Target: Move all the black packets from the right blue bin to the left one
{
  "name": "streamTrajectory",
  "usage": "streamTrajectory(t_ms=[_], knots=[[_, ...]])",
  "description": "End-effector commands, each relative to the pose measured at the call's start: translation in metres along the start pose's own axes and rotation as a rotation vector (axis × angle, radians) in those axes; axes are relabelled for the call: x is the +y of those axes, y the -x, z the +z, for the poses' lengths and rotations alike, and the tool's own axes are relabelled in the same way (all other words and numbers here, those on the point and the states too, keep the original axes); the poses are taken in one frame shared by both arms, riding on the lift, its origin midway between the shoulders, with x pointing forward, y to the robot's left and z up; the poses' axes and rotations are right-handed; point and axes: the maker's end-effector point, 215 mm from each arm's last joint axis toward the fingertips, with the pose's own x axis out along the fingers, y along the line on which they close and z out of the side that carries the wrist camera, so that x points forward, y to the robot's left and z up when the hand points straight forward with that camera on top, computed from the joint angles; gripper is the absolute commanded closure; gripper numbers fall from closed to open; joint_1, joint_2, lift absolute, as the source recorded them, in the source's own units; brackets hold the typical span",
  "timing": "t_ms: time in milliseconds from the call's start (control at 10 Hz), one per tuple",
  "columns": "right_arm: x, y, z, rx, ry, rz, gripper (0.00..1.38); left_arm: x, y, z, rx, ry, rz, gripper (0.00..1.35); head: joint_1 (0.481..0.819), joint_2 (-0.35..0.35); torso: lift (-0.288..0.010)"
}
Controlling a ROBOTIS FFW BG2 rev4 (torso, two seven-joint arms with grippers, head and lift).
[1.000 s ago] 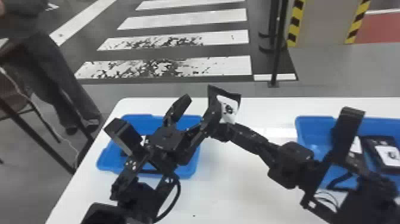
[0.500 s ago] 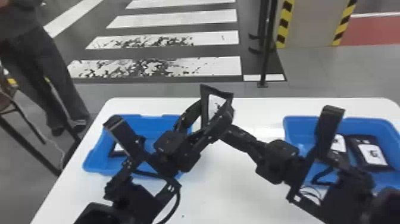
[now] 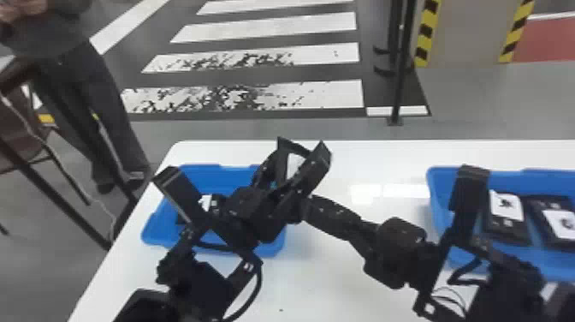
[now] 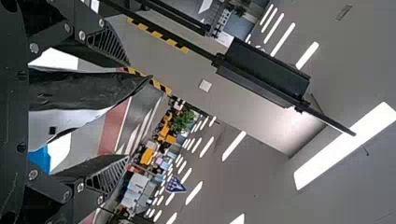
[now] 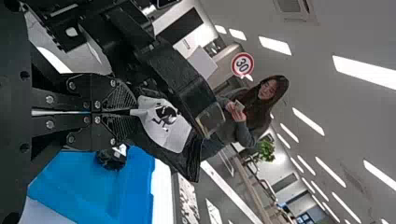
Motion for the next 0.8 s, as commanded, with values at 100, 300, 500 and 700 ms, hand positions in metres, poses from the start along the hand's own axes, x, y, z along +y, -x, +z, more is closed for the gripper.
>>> streamTrajectory(t_ms=[100,300,500,700], knots=[[0.003,-0.001,-0.001,-0.007,-0.014,0.008,1.12,0.005,0.005,-0.011,0.08,-0.042,0.04,1.1,0.695,0.231,-0.14],[-0.001,-0.002,0.007,-0.031,-0.014,0.007,1.12,0.004,0.009,0.003,0.075,-0.133,0.076,1.21,0.695,0.231,-0.14],[-0.001,-0.004,0.015,-0.05,-0.012,0.009,1.12,0.002,0.01,0.005,0.061,-0.126,0.078,1.21,0.695,0.234,-0.14],[-0.008,-0.004,0.013,-0.06,-0.026,0.014,0.84,0.001,0.01,0.011,0.038,-0.114,0.079,1.21,0.695,0.233,-0.14]])
